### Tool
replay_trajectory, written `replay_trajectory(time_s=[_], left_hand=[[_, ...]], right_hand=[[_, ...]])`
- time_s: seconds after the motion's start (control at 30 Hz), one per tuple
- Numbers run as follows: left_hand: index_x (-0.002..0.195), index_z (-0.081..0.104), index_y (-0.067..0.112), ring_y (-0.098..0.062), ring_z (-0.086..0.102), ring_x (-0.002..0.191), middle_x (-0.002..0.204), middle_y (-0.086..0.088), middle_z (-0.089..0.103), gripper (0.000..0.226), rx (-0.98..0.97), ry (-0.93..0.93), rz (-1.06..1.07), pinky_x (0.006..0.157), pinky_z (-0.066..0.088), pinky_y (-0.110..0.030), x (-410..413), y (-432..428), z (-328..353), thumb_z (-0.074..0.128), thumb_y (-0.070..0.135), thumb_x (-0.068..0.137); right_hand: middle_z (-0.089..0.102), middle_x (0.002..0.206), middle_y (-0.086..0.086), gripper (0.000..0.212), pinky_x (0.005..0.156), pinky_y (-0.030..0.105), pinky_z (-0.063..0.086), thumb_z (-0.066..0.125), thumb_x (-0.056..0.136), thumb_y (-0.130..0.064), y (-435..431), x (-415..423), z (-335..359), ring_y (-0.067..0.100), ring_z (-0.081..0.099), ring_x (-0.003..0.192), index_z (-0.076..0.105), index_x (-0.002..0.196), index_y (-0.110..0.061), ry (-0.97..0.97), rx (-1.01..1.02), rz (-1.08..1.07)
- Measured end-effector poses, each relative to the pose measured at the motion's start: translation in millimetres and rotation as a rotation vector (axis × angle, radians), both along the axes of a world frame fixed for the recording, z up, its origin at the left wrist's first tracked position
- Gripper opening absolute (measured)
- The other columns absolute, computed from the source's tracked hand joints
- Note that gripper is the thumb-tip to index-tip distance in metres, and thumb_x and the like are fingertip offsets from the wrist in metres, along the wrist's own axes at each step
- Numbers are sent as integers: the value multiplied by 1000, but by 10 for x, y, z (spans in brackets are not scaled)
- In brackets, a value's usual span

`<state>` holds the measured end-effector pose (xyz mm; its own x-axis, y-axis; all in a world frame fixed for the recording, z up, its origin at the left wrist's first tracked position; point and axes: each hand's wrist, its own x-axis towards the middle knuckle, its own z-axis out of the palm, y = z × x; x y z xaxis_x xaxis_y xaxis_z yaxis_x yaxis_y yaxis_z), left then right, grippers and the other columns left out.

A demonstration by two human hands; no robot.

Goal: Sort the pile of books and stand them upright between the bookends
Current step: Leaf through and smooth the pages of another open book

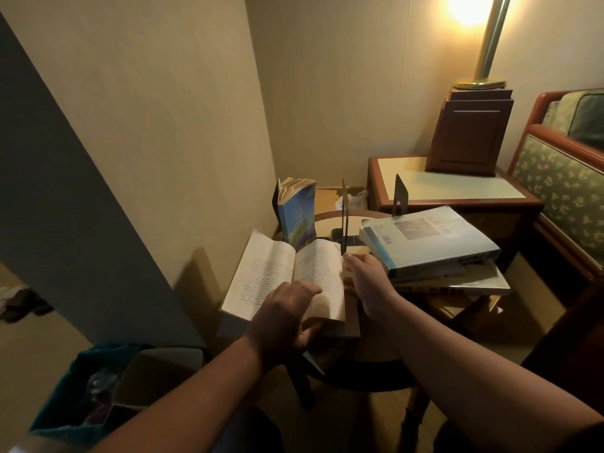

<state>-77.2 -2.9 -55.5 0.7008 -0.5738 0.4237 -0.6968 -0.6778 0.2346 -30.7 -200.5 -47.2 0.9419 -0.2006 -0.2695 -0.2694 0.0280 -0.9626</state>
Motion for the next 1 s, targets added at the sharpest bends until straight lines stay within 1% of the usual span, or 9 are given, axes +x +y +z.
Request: replay_trajectory(time_s=[0.17,0.27,0.4,0.5,0.6,0.67,0.77,0.83,1.0], left_hand=[[135,49,21,-15,59,117,128,-2,61,53,-118,-12,-43,89,57,-35,-79,2,116,70,32,88],[135,45,24,-13,59,117,129,-1,60,57,-229,20,16,90,57,-31,-121,70,167,70,39,86],[136,45,23,-9,62,107,124,2,61,60,-428,78,230,85,55,-23,-174,105,172,64,44,83],[134,48,20,-4,64,99,118,3,63,54,-562,63,340,76,58,-22,-189,121,129,64,32,84],[131,51,20,6,60,97,117,7,61,48,-694,85,462,70,55,-16,-194,149,107,68,19,85],[129,52,22,4,59,97,115,9,59,50,-755,94,536,71,55,-21,-192,184,67,70,14,83],[126,54,23,-9,61,99,114,6,57,47,-847,101,609,73,60,-37,-167,249,2,68,13,82],[125,55,26,-16,60,100,115,2,56,47,-876,140,669,73,60,-41,-147,285,-20,67,9,82],[129,50,21,-27,60,103,117,-3,56,52,-853,175,775,70,61,-45,-100,413,-66,66,5,81]], right_hand=[[60,118,7,28,84,40,57,52,100,-37,47,-42,150,25,64,104,53,120,-17,-97,238,8],[59,121,5,21,91,42,55,48,102,-39,83,-50,207,25,62,109,51,116,-23,-160,308,4],[56,123,1,19,97,37,48,45,103,-36,171,-139,77,25,54,121,51,117,-25,-259,48,60],[46,144,1,42,102,39,47,55,99,-32,278,-203,-110,23,45,134,46,138,-24,-256,-314,257],[27,160,-5,54,114,46,36,57,97,-37,386,-218,-222,22,29,145,37,147,-32,-230,-623,428],[20,163,-5,57,116,47,31,56,98,-38,429,-230,-227,23,23,148,32,150,-34,-200,-658,459],[14,164,-3,67,114,52,34,58,97,-34,448,-234,-165,28,20,149,22,152,-43,-172,-609,478],[6,165,-5,64,113,56,35,55,98,-38,473,-243,-111,32,15,150,21,151,-47,-172,-660,543],[4,166,-2,69,115,56,31,51,94,-57,585,-268,-99,32,15,150,26,153,-31,-167,-821,548]])
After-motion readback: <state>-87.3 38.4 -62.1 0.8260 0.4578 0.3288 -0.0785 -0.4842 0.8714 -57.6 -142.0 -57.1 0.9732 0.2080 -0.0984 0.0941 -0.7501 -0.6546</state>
